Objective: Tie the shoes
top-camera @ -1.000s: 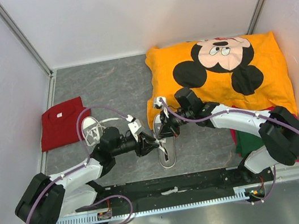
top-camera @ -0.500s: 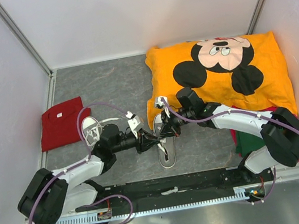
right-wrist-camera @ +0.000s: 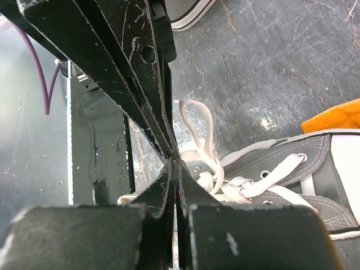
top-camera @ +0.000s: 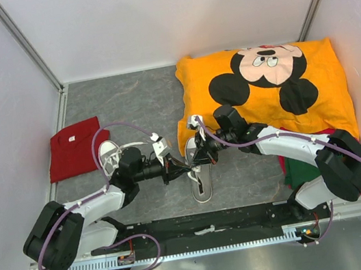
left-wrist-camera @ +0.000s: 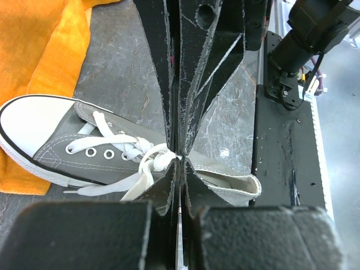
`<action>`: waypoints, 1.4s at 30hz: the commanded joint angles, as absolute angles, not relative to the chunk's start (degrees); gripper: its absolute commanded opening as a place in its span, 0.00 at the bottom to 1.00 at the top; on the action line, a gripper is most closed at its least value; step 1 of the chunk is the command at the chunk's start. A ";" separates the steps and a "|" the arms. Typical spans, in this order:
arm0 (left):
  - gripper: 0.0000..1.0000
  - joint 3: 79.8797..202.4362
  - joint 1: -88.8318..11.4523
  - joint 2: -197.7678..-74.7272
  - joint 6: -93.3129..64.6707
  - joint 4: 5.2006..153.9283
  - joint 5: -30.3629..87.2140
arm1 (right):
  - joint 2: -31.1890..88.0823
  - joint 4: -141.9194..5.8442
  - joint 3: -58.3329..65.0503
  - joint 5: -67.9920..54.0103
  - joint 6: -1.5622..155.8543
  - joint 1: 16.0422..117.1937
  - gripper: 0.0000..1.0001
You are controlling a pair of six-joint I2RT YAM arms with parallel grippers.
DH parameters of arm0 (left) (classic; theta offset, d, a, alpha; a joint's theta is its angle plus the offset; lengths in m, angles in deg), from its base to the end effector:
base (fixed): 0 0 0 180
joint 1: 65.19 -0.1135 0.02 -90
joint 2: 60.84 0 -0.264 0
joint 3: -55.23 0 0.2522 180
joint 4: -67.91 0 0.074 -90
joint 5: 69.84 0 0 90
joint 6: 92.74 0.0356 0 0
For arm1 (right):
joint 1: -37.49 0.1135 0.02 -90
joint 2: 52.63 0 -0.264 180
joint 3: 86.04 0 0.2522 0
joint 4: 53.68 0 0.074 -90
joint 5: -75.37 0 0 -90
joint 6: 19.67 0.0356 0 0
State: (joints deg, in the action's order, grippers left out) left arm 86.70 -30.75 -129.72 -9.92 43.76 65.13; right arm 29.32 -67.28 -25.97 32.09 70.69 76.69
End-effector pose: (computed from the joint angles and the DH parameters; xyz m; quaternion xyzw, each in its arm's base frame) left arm 0.1686 -0.1462 0.1838 0.4014 0.6481 -0.4840 0.4296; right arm 0.2139 0.2079 0.2238 -0.4426 0.7093 0.4740 0.2764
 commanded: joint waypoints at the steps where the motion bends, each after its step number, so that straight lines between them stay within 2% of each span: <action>1: 0.01 88.59 -31.44 -130.27 -8.54 42.65 68.94 | 27.52 -64.28 -26.31 33.36 72.26 76.34 0.00; 3: 0.02 88.68 -31.35 -130.54 -7.93 42.56 70.00 | 27.61 -64.54 -26.05 33.09 72.79 76.17 0.04; 4: 0.02 88.68 -31.44 -130.45 -7.49 42.90 70.17 | 28.05 -65.24 -25.70 33.01 72.88 76.16 0.33; 5: 0.02 88.68 -31.44 -130.45 -7.05 43.60 70.17 | 28.14 -66.72 -25.00 33.18 72.88 75.99 0.48; 7: 0.02 89.03 -31.44 -130.28 -4.60 45.27 70.17 | 28.57 -67.35 -24.20 32.92 73.14 74.85 0.70; 8: 0.02 89.11 -31.44 -130.19 -3.98 45.80 70.26 | 28.84 -70.31 -22.98 32.92 72.71 74.32 0.71; 11: 0.02 89.73 -31.44 -130.19 -0.46 49.14 69.48 | 31.12 -74.28 -20.43 33.53 71.92 72.13 0.72; 13: 0.01 90.08 -31.44 -130.01 1.38 50.46 69.47 | 33.05 -75.96 -19.46 33.19 71.39 71.42 0.67; 14: 0.02 90.08 -31.44 -130.01 1.74 50.64 69.38 | 33.93 -79.10 -17.80 33.09 69.30 71.42 0.63; 15: 0.01 90.08 -31.44 -130.01 2.79 50.82 69.21 | 35.68 -80.52 -17.09 33.09 68.58 71.42 0.55; 21: 0.02 90.70 -31.35 -130.71 4.38 52.66 67.89 | 38.24 -83.96 -14.97 29.76 66.47 72.12 0.33; 30: 0.02 90.79 -31.35 -131.77 4.73 53.37 67.19 | 39.82 -83.97 -13.22 28.53 65.67 74.75 0.40; 42: 0.02 90.96 -31.35 -132.30 4.03 52.49 67.71 | 41.94 -85.46 -10.49 24.92 63.30 76.34 0.34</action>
